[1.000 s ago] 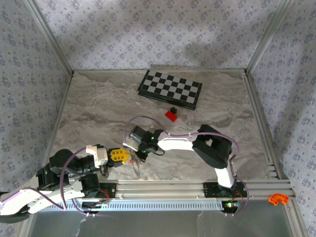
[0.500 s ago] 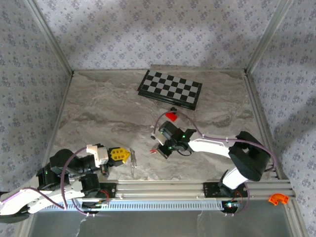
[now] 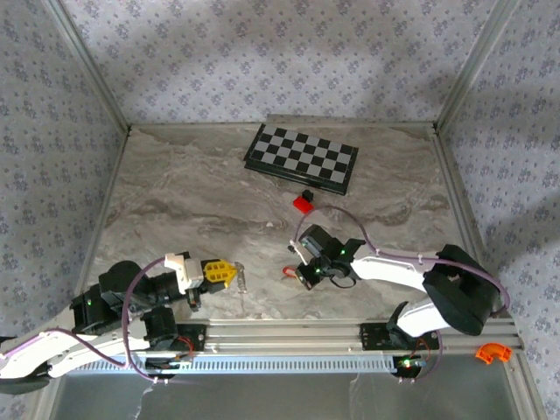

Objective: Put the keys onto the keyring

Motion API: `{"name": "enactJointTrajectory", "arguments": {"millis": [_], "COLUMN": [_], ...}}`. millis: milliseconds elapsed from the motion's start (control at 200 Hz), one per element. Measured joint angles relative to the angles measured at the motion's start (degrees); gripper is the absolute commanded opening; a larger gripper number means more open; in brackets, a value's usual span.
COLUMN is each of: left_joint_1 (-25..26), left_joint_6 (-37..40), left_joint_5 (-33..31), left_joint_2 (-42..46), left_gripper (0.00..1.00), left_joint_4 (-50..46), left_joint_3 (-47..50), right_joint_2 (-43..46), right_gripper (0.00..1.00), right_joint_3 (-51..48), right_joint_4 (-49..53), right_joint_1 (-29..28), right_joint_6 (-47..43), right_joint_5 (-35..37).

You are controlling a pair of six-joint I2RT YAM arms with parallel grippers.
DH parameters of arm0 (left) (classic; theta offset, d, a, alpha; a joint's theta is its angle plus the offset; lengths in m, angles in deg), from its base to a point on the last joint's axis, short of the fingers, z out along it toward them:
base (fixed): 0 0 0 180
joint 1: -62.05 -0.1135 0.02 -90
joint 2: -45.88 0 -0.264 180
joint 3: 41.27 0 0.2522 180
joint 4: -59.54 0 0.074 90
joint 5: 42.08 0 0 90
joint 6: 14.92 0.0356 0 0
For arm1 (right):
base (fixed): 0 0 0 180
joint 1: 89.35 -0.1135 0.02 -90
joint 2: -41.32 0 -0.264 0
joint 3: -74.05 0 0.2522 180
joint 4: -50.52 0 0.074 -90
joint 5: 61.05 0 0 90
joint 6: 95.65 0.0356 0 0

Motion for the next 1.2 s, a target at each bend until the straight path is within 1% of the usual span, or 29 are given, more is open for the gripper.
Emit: {"name": "enactJointTrajectory", "arguments": {"millis": [200, 275, 400, 515, 725, 905, 1074, 1199], "left_joint_1": [0.0, 0.0, 0.0, 0.0, 0.0, 0.0, 0.0, 0.0], "left_joint_6": [0.0, 0.0, 0.0, 0.0, 0.0, 0.0, 0.0, 0.0], "left_joint_5": [0.0, 0.0, 0.0, 0.0, 0.0, 0.0, 0.0, 0.0], "left_joint_2": [0.0, 0.0, 0.0, 0.0, 0.0, 0.0, 0.0, 0.0], "left_gripper": [0.00, 0.00, 0.00, 0.00, 0.00, 0.00, 0.00, 0.00], "left_joint_4": [0.0, 0.0, 0.0, 0.0, 0.0, 0.0, 0.0, 0.0], "left_joint_3": [0.0, 0.0, 0.0, 0.0, 0.2, 0.2, 0.2, 0.2], "right_joint_2": [0.2, 0.5, 2.6, 5.1, 6.4, 3.6, -1.6, -4.3], "right_gripper": [0.16, 0.24, 0.35, 0.40, 0.41, 0.40, 0.36, 0.30], "right_joint_3": [-1.5, -1.7, -1.6, -1.3, 2.1, 6.8, 10.4, 12.0], "right_joint_4": [-0.1, 0.1, 1.2, 3.6, 8.9, 11.8, 14.3, 15.5], "right_joint_1": [0.0, 0.2, 1.1, 2.1, 4.2, 4.0, 1.7, 0.2], "right_joint_6": [2.6, 3.0, 3.8, 3.8, 2.1, -0.8, -3.1, -4.0], "right_joint_5": [0.0, 0.0, -0.1, -0.1, -1.1, -2.6, -2.6, -2.5]}}
